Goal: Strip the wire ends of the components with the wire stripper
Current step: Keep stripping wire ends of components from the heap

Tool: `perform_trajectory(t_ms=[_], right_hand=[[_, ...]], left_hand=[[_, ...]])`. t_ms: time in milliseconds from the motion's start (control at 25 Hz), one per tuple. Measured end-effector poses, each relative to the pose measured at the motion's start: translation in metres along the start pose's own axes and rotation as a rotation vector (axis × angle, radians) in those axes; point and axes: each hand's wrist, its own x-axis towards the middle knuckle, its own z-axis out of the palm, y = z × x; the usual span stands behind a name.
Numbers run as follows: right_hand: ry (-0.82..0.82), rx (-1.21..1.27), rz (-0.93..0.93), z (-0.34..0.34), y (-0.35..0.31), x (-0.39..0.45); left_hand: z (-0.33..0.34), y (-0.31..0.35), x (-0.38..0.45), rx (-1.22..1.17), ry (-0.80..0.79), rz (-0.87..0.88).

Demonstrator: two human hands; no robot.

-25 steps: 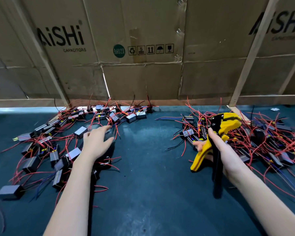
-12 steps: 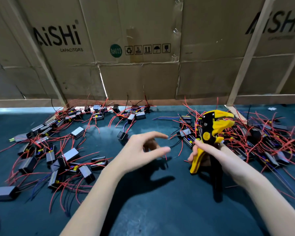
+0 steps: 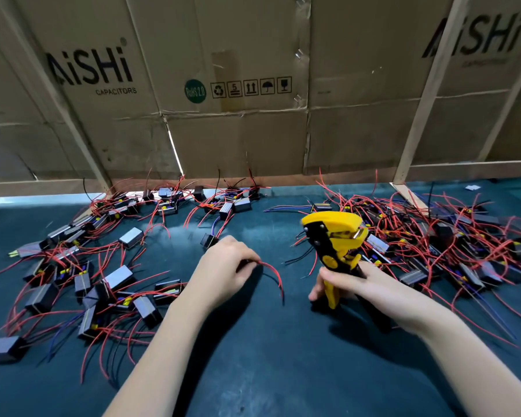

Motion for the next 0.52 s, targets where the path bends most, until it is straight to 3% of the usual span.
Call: perform_trajectory(t_ms=[80,200,280,400,520], right_hand=[[0.062,0.126,-0.004,0.002,0.001,0.002],[0.198,0.223,0.007,-0.001,0.002,0.007],[0.276,0.245,-0.007,-0.007,0.003,0.008],[0.328,0.257,-0.023,-0.013,0.005,0.008],[0.343,0.236,-0.047,-0.011,0.008,0.01]], left_hand=[[0.0,0.004,0.0,-0.041,0.012,0.024],[-0.008,0.022,-0.003,-0.38,-0.072,0.067],[-0.018,0.024,-0.003,-0.52,-0.017,0.05],[-0.035,0.008,-0.003,-0.7,0.13,-0.132],[-0.03,0.003,-0.004,-0.608,0.128,-0.319]])
